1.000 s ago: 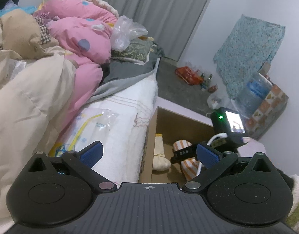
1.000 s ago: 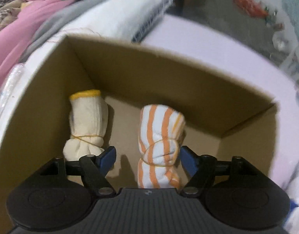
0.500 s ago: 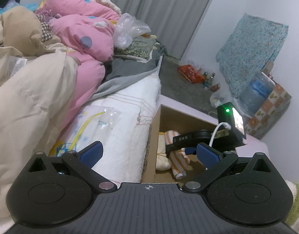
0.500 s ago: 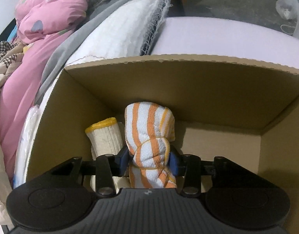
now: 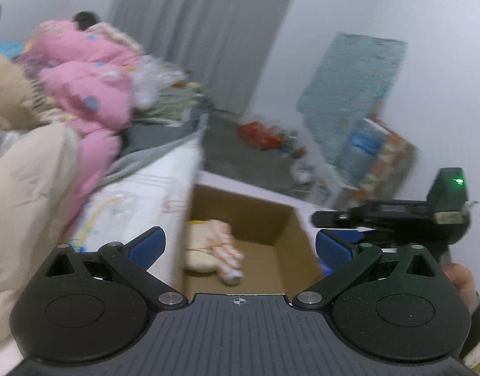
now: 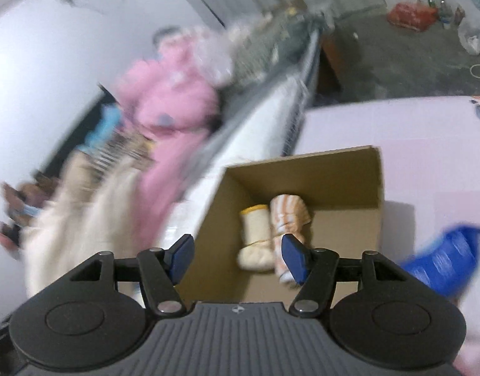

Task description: Organize soft objects

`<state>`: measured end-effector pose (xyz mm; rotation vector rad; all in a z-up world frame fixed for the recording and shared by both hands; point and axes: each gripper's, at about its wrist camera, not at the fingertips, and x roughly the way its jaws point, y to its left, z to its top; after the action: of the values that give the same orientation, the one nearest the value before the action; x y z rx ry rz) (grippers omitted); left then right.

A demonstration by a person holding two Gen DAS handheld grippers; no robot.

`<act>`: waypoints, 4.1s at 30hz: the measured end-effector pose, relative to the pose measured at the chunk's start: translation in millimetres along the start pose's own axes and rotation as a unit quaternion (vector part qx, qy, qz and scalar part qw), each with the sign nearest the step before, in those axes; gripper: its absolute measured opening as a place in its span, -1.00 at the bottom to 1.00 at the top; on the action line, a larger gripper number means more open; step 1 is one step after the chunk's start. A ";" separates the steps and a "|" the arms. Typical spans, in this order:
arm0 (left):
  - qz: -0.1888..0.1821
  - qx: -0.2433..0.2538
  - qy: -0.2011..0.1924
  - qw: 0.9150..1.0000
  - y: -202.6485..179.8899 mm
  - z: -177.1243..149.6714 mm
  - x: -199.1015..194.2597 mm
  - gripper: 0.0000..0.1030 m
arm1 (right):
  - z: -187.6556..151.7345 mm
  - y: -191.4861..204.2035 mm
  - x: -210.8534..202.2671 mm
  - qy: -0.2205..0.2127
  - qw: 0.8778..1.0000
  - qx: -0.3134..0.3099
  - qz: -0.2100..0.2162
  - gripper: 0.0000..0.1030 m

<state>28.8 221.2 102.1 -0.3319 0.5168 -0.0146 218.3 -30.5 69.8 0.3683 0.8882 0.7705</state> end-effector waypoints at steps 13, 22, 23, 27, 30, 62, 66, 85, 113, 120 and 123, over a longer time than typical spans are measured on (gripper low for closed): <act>-0.182 0.099 0.035 0.978 -82.1 -66.8 -30.4 1.00 | -143.4 -33.0 -239.9 -0.149 0.988 0.012 -0.030 -0.05; -0.155 0.186 0.088 0.966 -142.2 -127.3 6.3 0.99 | -186.6 -91.6 -219.3 -0.117 0.990 -0.021 -0.077 -0.05; -0.144 0.193 0.089 0.966 -146.6 -133.6 9.5 0.98 | -183.5 -97.8 -208.5 -0.108 0.990 -0.038 -0.081 -0.05; -0.106 0.210 0.074 0.969 -161.1 -155.6 23.3 0.90 | -170.4 -121.3 -164.9 -0.071 0.987 -0.117 -0.090 -0.05; -0.087 0.218 0.064 0.970 -169.4 -166.6 35.0 0.86 | -158.5 -135.2 -130.4 -0.036 0.979 -0.178 -0.094 -0.05; -0.235 0.107 0.156 0.953 -165.9 -177.9 36.4 0.56 | -230.2 -166.4 -145.2 0.037 0.997 0.033 -0.064 -0.18; -0.235 0.087 0.188 0.950 -173.6 -183.2 53.0 0.55 | -245.3 -167.2 -164.3 -0.009 0.998 0.055 -0.041 -0.14; -0.074 0.157 0.252 0.952 -232.5 -220.6 133.1 0.47 | -252.5 -184.6 -258.2 -0.195 0.977 0.031 -0.082 -0.01; -0.158 0.014 0.292 0.943 -159.7 -208.8 150.7 -0.06 | 10.3 -256.4 -56.9 -0.004 0.969 0.134 -0.207 0.01; -0.168 0.000 0.293 0.941 -154.3 -208.7 151.1 -0.06 | 18.8 -268.2 -35.1 0.012 0.961 0.155 -0.228 0.17; -0.170 -0.002 0.293 0.941 -152.0 -208.6 149.1 -0.06 | 21.4 -270.3 -28.4 0.011 0.960 0.160 -0.228 0.25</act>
<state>67.4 -1.4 -92.5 -0.4194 1.0441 -0.4591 344.9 -234.5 -59.3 0.4179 1.0719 0.2042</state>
